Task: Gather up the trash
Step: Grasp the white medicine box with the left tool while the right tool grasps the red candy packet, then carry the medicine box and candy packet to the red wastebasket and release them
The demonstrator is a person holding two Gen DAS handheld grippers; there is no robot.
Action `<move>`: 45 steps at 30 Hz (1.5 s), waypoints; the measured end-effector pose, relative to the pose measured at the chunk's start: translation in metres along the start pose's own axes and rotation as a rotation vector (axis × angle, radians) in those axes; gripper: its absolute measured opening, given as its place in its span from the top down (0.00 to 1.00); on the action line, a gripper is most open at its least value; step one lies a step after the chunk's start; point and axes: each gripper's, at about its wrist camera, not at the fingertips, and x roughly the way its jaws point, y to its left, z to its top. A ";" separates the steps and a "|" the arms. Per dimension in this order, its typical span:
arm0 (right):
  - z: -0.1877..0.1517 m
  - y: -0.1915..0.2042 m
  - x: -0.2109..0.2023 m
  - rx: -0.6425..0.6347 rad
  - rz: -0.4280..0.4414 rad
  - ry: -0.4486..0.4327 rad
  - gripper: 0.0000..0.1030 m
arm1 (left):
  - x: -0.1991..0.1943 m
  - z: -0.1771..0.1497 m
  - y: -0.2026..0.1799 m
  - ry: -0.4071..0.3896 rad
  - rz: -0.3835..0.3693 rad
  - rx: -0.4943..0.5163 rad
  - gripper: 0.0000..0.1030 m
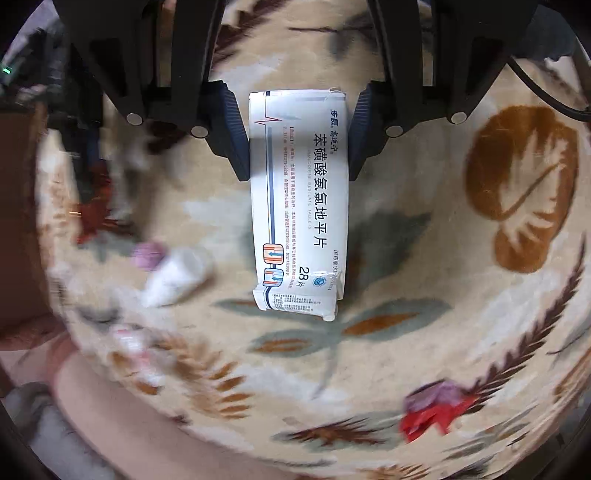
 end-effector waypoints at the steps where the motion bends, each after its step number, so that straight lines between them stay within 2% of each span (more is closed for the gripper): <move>1: 0.001 0.003 -0.004 -0.011 0.008 -0.008 0.66 | -0.005 -0.001 -0.005 -0.015 -0.008 0.022 0.53; 6: 0.006 0.022 -0.045 -0.049 0.010 -0.054 0.66 | -0.037 -0.011 -0.027 -0.124 -0.044 0.128 0.53; 13: 0.010 0.042 -0.133 -0.059 -0.081 -0.123 0.66 | -0.082 -0.028 -0.057 -0.193 -0.327 0.276 0.53; 19: -0.016 0.047 -0.230 -0.009 -0.170 -0.216 0.66 | -0.110 -0.061 -0.081 -0.184 -0.517 0.418 0.53; 25: -0.041 0.057 -0.303 0.012 -0.232 -0.278 0.66 | -0.146 -0.115 -0.097 -0.251 -0.602 0.600 0.53; 29: -0.051 0.063 -0.351 -0.014 -0.283 -0.332 0.66 | -0.170 -0.156 -0.100 -0.314 -0.598 0.671 0.52; 35: -0.063 0.064 -0.403 -0.033 -0.338 -0.387 0.66 | -0.210 -0.224 -0.112 -0.308 -0.684 0.760 0.53; 38: -0.068 0.061 -0.425 -0.018 -0.361 -0.417 0.66 | -0.224 -0.255 -0.122 -0.266 -0.746 0.791 0.53; 45: -0.084 0.048 -0.470 0.009 -0.407 -0.472 0.66 | -0.249 -0.318 -0.145 -0.235 -0.809 0.896 0.52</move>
